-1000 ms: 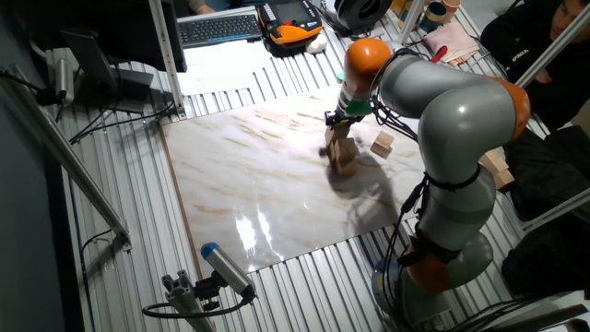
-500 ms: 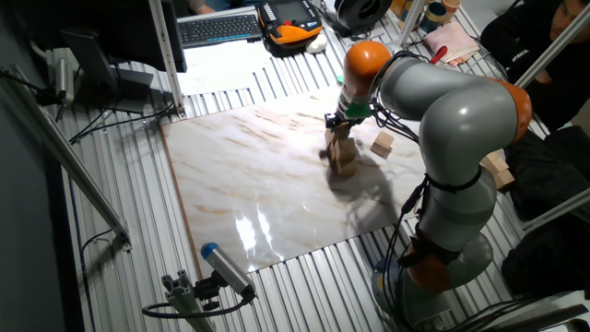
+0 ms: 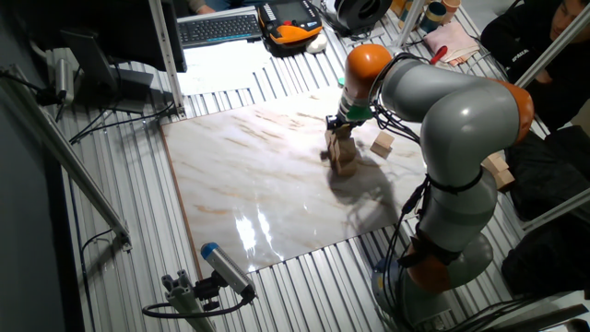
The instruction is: Stack the blocks into a pyramid shape
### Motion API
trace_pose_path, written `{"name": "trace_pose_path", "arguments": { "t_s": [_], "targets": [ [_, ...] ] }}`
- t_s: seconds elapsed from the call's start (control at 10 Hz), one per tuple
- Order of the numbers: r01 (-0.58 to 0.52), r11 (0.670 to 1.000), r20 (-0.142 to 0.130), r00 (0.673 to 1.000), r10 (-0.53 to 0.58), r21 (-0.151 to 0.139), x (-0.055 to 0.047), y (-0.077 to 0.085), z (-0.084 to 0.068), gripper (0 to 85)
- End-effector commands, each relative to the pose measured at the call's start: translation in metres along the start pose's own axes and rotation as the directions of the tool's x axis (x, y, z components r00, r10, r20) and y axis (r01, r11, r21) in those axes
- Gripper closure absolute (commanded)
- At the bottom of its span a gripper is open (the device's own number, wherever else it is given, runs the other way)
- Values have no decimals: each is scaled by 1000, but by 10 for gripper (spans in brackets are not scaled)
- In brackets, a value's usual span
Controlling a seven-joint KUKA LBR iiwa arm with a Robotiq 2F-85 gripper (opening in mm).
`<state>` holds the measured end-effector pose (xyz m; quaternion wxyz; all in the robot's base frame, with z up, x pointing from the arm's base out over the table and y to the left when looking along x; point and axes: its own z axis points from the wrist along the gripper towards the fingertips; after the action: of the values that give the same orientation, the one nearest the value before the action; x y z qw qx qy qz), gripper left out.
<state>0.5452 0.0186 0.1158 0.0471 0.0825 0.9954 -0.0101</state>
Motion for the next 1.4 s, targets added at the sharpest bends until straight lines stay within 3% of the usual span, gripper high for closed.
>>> {"name": "trace_pose_path", "arguments": {
  "t_s": [0.0,0.4,0.8,0.9,1.0,1.1,1.3],
  "targets": [
    [-2,1000,-1,1000,2,0,1,0,1,850],
    [3,1000,5,1000,-3,-13,3,1,1,850],
    [9,1000,21,1000,-9,-7,4,2,1,850],
    [2,1000,29,1000,-2,-1,4,2,1,680],
    [-10,1000,35,999,10,0,4,2,1,680],
    [-16,1000,42,999,16,7,4,2,1,510],
    [-33,999,55,998,33,7,4,2,1,510]
  ]
}}
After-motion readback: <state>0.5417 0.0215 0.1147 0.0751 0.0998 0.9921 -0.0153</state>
